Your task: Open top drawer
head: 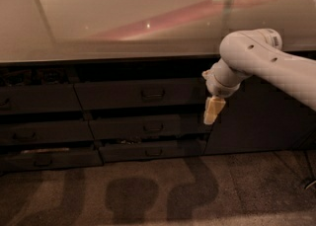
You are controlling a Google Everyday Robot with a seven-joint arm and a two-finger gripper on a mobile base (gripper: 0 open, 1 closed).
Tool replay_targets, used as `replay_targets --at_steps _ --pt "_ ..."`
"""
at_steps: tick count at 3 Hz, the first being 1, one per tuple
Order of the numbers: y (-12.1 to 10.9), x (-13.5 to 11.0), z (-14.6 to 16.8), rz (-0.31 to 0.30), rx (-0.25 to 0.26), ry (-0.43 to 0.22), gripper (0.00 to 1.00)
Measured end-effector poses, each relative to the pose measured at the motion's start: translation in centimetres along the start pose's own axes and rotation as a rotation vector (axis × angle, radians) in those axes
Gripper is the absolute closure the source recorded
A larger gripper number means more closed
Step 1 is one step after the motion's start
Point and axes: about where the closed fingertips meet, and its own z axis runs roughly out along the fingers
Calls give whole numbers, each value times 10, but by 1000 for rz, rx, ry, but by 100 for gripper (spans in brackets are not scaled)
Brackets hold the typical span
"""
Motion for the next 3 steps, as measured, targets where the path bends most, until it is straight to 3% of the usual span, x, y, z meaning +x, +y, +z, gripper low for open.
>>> replay_targets --at_steps 2,3 --pt "-11 4 17 7 -18 24 0" --pt "-27 18 51 11 -47 49 0"
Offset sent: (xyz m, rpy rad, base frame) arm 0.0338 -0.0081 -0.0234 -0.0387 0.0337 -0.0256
